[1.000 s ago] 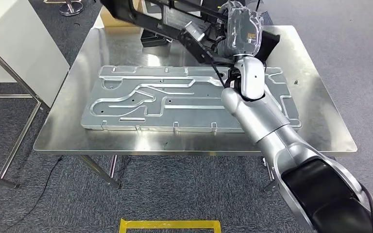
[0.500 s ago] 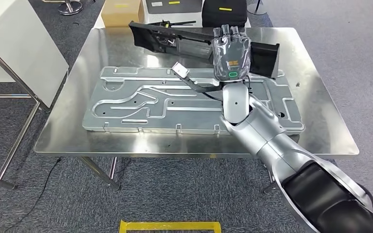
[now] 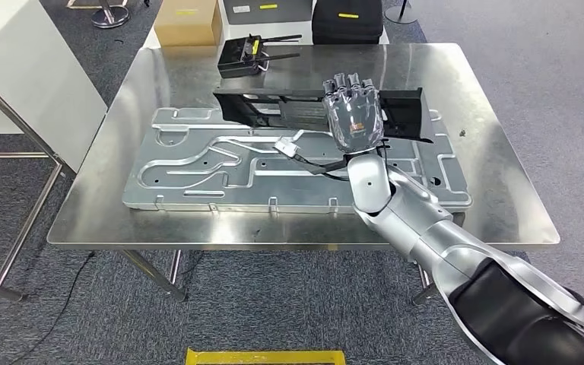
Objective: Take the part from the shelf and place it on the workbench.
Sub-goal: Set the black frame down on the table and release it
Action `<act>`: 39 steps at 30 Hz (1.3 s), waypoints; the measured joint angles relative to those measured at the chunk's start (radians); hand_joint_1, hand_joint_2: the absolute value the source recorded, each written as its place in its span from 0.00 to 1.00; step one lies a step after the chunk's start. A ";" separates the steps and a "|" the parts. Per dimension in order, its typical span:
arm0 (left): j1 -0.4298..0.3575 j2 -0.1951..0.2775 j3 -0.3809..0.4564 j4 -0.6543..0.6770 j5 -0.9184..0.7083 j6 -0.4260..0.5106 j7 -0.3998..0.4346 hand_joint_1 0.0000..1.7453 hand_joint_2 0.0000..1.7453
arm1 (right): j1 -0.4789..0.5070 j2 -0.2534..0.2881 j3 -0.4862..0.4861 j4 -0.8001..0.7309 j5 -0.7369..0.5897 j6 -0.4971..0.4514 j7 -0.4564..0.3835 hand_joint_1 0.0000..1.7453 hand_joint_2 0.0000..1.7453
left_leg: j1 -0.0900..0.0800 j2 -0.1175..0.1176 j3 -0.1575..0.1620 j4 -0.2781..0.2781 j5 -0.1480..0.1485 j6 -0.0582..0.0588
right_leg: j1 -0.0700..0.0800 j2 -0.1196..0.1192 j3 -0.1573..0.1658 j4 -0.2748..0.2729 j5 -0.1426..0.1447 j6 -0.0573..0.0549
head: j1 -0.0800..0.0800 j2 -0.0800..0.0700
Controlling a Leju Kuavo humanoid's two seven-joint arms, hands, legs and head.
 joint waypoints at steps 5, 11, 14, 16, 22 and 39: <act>0.000 0.000 -0.006 0.000 0.001 0.000 0.000 0.00 1.00 | -0.003 -0.001 0.011 0.003 0.000 0.000 0.000 1.00 1.00 | 0.004 0.003 -0.104 0.226 -0.108 -0.016 | 0.001 -0.003 0.005 -0.006 0.002 -0.017 | 0.000 0.000; 0.000 0.000 -0.010 0.000 0.003 0.001 0.002 0.00 1.00 | 0.000 -0.004 0.016 0.000 0.000 0.000 0.000 1.00 1.00 | 0.001 0.004 -0.015 0.024 0.011 -0.002 | 0.005 -0.001 0.005 -0.002 0.000 -0.009 | 0.000 0.000; 0.000 0.000 -0.010 0.000 0.004 0.001 0.002 0.00 1.00 | 0.002 -0.008 0.011 -0.004 0.000 0.000 0.000 1.00 1.00 | -0.003 0.002 -0.004 -0.005 0.013 0.010 | 0.006 -0.001 0.004 -0.006 0.004 0.007 | 0.000 0.000; 0.000 -0.002 -0.010 0.000 0.004 0.001 0.003 0.00 1.00 | 0.003 -0.010 0.009 -0.005 0.000 0.000 0.000 1.00 1.00 | 0.000 0.003 0.000 -0.014 0.020 0.022 | 0.004 -0.001 -0.002 0.008 -0.008 0.018 | 0.000 0.000; 0.001 -0.003 -0.011 0.000 0.004 0.001 0.001 0.00 1.00 | 0.016 -0.020 0.005 -0.009 0.000 0.000 0.000 1.00 1.00 | 0.000 0.003 0.010 -0.018 0.001 0.045 | 0.001 -0.002 -0.129 0.265 -0.094 0.030 | 0.000 0.000; 0.005 -0.008 -0.014 0.000 0.045 0.012 -0.017 0.00 1.00 | 0.163 0.145 -0.609 -0.035 -0.288 -0.001 -0.522 1.00 1.00 | 0.004 0.004 -0.088 0.163 -0.032 -0.017 | 0.003 -0.006 0.034 -0.020 -0.010 -0.018 | 0.000 0.000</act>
